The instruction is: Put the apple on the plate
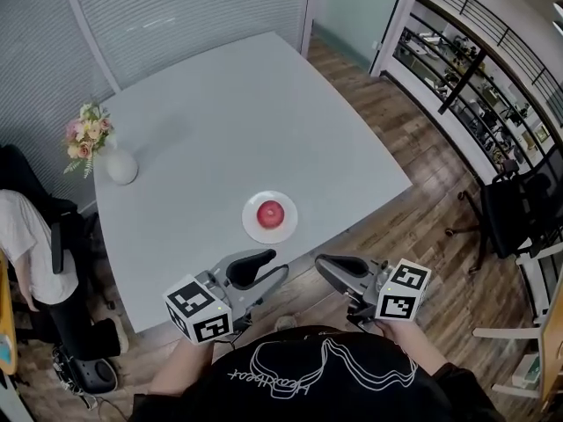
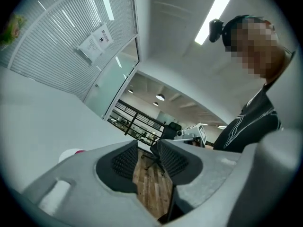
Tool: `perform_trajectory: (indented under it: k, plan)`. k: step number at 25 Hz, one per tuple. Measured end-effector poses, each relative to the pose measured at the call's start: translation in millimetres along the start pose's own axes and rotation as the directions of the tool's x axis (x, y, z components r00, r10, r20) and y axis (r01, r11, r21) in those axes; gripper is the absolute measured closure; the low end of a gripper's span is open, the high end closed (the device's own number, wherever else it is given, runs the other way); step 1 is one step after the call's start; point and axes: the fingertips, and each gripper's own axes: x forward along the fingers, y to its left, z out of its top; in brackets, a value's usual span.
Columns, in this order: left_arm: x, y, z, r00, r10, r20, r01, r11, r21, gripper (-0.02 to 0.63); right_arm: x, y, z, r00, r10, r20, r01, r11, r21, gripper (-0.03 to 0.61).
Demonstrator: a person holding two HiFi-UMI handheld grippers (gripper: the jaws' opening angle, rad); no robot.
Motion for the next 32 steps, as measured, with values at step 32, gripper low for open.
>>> perform_trajectory:
  k: [32]
  plan:
    - [13.4, -1.7, -14.1, 0.994, 0.090, -0.064, -0.084, 0.992, 0.094, 0.597, -13.4, -7.6, -13.2, 0.999, -0.032, -0.003, 0.032, 0.999, -0.019, 0.571]
